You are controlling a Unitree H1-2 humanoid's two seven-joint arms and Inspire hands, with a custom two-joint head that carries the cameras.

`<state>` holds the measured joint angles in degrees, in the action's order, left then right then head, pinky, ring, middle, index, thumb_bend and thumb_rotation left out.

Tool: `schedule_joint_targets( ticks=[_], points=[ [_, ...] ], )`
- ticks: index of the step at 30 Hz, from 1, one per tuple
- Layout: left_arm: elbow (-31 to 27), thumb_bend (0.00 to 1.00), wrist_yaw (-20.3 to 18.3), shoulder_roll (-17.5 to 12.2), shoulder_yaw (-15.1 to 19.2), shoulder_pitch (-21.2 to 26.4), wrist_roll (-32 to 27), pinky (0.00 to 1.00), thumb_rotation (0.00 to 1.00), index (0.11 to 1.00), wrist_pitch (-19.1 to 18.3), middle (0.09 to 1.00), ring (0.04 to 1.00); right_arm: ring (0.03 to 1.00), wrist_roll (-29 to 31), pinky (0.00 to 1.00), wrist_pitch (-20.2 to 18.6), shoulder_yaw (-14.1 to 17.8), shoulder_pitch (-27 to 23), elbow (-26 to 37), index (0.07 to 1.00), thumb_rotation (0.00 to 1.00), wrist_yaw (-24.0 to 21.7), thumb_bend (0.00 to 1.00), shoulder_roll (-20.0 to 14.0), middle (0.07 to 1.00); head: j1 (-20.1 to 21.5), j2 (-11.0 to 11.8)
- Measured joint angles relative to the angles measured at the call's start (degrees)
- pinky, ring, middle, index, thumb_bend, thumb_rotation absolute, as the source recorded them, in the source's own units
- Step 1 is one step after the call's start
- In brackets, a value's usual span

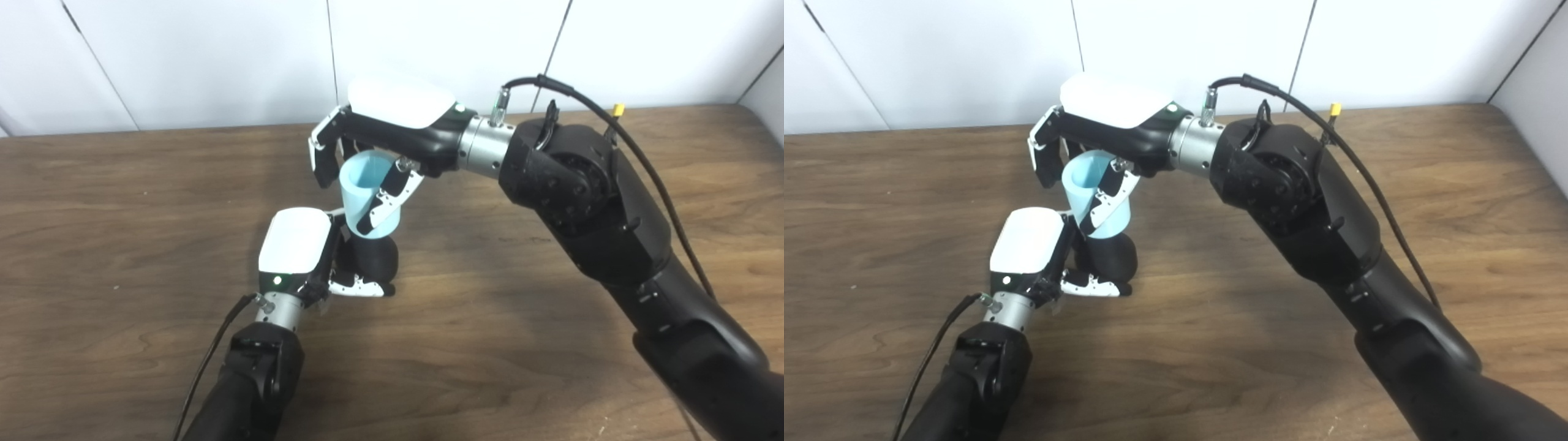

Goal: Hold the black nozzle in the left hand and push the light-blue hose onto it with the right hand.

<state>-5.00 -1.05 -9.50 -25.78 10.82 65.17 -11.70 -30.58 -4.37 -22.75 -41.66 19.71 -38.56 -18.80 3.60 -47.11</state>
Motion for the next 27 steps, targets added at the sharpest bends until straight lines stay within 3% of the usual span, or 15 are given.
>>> schedule_joint_targets(
  ticks=[7, 13, 17, 27],
  points=[
    [-0.9, 0.52, -1.6, 0.0, 0.0, 0.0, 0.1, 0.47, 0.0, 0.498, -0.6, 0.423, 0.49, 0.406, 0.0, 0.34, -0.2, 0.0, 0.0, 0.0, 0.483, 0.0, -0.1, 0.5, 0.0, 0.531, 0.1, -0.2],
    [-1.0, 0.52, -1.7, 0.0, 0.0, 0.0, 0.1, 0.49, 0.0, 0.496, -0.7, 0.429, 0.493, 0.392, 0.2, 0.39, -0.9, 0.0, -1.1, 0.0, 0.491, 0.0, -1.3, 0.5, 0.0, 0.517, 0.1, -0.4],
    [-1.0, 0.52, -1.6, 0.0, 0.0, 0.0, 0.1, 0.49, 0.0, 0.497, -0.7, 0.423, 0.491, 0.392, 0.3, 0.34, -2.1, 0.0, -2.6, 0.0, 0.499, 0.0, -3.4, 0.5, -0.1, 0.513, 0.0, -0.4],
    [-1.0, 0.52, -1.5, 0.1, 0.0, 0.0, -0.1, 0.48, 0.0, 0.496, -0.7, 0.425, 0.479, 0.396, 0.1, 0.37, -2.0, 0.0, -7.4, -0.3, 0.485, 0.0, -4.3, 0.5, 0.2, 0.515, 0.1, -0.3]
  ],
)
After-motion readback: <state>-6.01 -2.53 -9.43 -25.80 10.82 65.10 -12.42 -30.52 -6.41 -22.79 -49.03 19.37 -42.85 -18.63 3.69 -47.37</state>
